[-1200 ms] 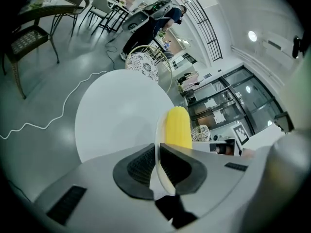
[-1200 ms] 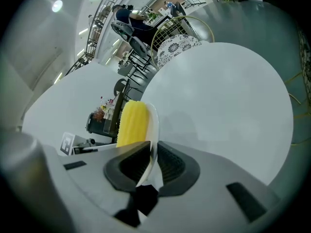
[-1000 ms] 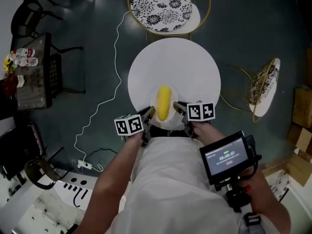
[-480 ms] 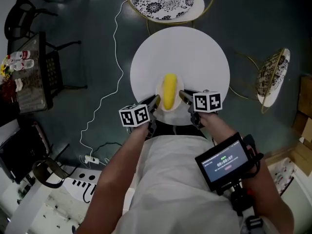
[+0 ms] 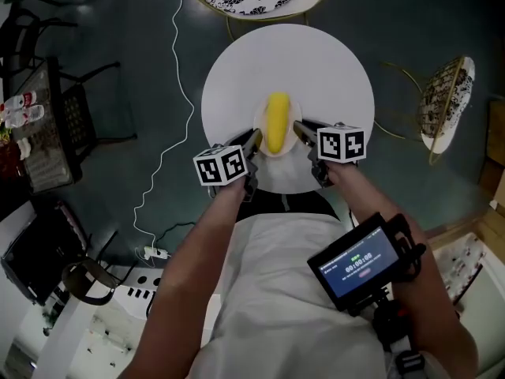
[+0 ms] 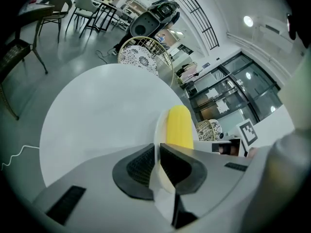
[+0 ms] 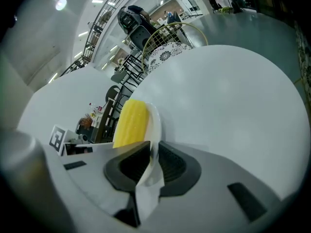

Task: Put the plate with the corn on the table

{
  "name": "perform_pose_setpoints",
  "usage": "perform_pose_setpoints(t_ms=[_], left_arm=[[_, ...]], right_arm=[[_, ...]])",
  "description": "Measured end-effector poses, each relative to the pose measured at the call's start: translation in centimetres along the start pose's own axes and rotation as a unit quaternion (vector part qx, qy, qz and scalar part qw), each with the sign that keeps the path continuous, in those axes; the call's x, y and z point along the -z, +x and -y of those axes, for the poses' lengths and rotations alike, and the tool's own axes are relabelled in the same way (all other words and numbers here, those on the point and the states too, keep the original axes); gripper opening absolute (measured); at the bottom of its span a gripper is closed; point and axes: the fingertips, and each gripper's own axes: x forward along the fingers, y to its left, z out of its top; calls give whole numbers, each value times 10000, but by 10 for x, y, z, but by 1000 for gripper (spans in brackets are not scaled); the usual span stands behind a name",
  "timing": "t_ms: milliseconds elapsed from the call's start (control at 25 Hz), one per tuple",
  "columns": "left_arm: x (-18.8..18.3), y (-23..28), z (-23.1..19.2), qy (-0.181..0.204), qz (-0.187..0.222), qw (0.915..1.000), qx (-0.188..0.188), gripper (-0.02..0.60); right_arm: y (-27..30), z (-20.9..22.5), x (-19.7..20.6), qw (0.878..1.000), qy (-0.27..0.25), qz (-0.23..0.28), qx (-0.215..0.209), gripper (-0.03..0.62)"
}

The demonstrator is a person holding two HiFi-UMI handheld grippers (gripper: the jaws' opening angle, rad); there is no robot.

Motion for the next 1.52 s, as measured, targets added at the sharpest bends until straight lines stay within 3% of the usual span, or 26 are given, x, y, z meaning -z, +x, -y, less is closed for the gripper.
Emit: perform_pose_setpoints(t_ms=[480, 1160, 1320, 1520], left_arm=[[-30, 20, -1, 508, 35, 9982, -321, 31], [-36, 27, -3, 729, -28, 9950, -676, 34], [-36, 28, -4, 792, -74, 9939, -765, 38], [-39, 25, -7, 581, 132, 9960, -666, 52]], right_arm=[[13, 3, -29, 9995, -129, 277, -23, 49], [15, 1, -38, 9957, -774, 500, 137, 52], [15, 2, -38, 9960, -711, 524, 132, 52], [14, 6, -42, 9966, -445, 696, -2, 52]])
